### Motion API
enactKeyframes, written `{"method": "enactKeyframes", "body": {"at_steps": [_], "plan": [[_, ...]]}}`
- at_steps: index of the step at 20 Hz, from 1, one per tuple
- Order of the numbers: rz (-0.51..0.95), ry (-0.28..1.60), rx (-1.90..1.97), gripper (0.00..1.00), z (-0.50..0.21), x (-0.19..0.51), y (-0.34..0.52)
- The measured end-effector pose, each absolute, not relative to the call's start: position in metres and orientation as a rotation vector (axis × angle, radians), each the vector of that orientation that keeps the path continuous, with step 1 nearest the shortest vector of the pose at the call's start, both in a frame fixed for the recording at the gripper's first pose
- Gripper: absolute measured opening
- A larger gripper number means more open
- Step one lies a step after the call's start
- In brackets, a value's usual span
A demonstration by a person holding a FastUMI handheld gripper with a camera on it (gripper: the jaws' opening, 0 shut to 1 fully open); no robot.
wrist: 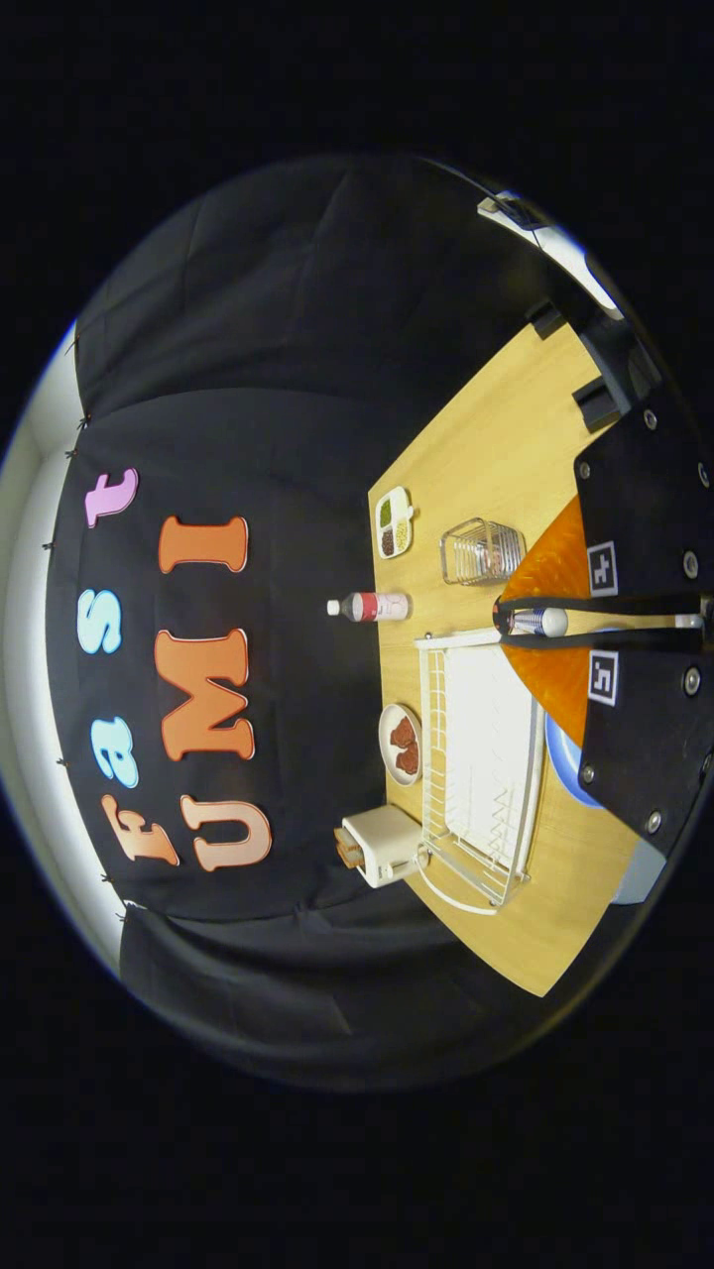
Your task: Take the plate from the dish rack, then take the spoon from the basket and place it into the plate.
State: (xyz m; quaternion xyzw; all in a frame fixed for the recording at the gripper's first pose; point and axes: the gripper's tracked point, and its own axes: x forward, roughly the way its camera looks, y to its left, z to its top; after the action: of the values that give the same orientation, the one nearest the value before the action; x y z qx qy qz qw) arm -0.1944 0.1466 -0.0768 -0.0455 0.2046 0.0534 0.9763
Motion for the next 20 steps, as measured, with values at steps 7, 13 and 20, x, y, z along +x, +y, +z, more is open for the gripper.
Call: {"method": "enactKeyframes", "body": {"at_steps": [7,13,20], "plan": [[0.211,0.475,-0.059,0.05,-0.114,-0.22,0.197],[0.287,0.533,-0.046,0.05,-0.151,-0.216,0.224],[0.354,0.587,-0.056,0.05,-0.179,-0.216,0.239]]}}
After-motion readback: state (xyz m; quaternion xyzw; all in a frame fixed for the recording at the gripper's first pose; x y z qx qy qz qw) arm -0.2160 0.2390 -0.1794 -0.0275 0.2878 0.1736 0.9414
